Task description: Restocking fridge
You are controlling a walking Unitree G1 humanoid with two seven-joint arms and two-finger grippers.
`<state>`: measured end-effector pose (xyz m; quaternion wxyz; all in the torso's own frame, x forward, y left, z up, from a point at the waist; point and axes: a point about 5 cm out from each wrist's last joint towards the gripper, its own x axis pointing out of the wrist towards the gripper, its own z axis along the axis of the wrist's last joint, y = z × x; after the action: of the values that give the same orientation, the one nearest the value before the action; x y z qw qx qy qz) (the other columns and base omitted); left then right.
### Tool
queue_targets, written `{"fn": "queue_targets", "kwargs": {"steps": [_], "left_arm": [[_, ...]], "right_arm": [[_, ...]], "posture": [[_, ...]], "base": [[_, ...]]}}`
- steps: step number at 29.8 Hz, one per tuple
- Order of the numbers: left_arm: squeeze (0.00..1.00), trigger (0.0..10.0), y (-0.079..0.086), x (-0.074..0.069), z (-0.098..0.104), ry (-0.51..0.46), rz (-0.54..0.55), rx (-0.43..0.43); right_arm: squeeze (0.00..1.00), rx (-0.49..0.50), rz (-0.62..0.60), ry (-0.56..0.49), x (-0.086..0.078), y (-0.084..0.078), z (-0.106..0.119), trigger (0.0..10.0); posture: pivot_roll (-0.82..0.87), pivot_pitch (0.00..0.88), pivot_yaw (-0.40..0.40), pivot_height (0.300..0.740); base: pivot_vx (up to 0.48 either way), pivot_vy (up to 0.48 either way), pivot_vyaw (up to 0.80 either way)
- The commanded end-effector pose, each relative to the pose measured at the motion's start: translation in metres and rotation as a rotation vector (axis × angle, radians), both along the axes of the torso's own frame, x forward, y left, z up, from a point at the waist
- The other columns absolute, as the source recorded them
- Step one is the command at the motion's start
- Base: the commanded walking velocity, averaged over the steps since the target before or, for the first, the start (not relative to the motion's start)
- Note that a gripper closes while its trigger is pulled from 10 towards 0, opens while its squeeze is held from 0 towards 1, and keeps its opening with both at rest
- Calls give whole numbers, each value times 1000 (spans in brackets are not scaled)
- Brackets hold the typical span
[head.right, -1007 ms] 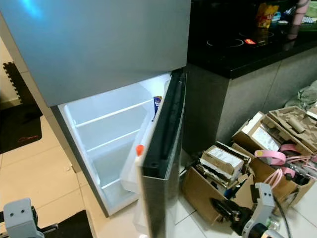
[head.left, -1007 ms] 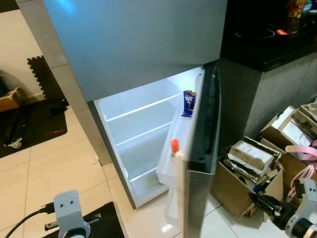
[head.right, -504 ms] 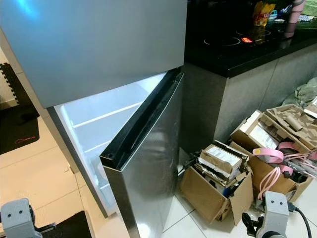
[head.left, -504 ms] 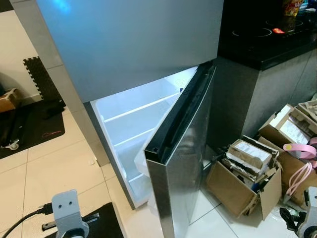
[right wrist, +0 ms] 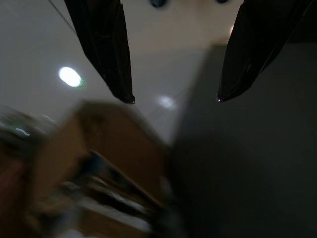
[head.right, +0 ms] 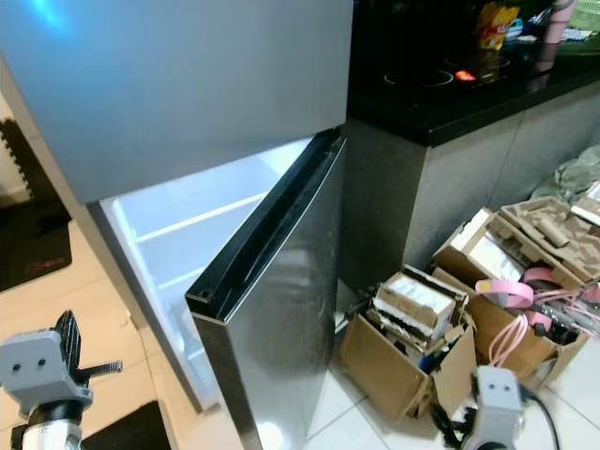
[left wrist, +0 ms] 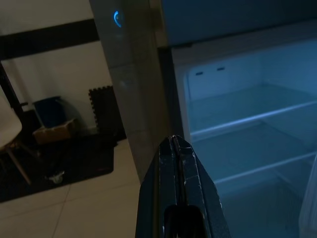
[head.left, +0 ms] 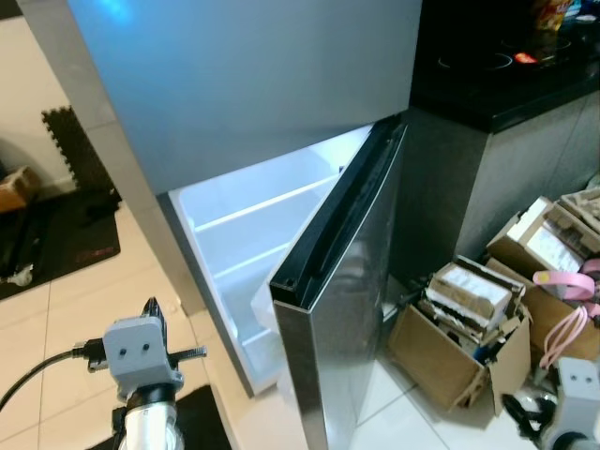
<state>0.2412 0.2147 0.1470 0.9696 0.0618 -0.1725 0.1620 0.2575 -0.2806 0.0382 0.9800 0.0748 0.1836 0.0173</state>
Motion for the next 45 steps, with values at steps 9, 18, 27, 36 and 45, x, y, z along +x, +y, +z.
{"fn": "queue_targets", "kwargs": {"steps": [9,18,27,36,45], "left_arm": [[0,10000,-40,36,126,-401,-344,-17],[0,10000,-103,32,137,-320,-793,-41],[0,10000,-132,25,109,-109,-1056,-29],[0,10000,-144,12,63,173,-1218,88],[0,10000,-137,13,42,260,-1155,161]], "right_arm": [[0,-29,178,-40,8,28,2,10000],[0,-12,196,-48,3,28,3,10000],[0,-8,212,-57,3,29,4,10000],[0,-6,213,-68,4,29,8,10000],[0,-2,215,-68,3,29,7,10000]], "posture": [[-42,135,82,740],[-48,137,93,740],[-50,138,90,740],[-50,137,91,740],[-50,139,92,740]], "base": [[0,0,0],[0,0,0],[0,0,0],[0,0,0],[0,0,0]]}}
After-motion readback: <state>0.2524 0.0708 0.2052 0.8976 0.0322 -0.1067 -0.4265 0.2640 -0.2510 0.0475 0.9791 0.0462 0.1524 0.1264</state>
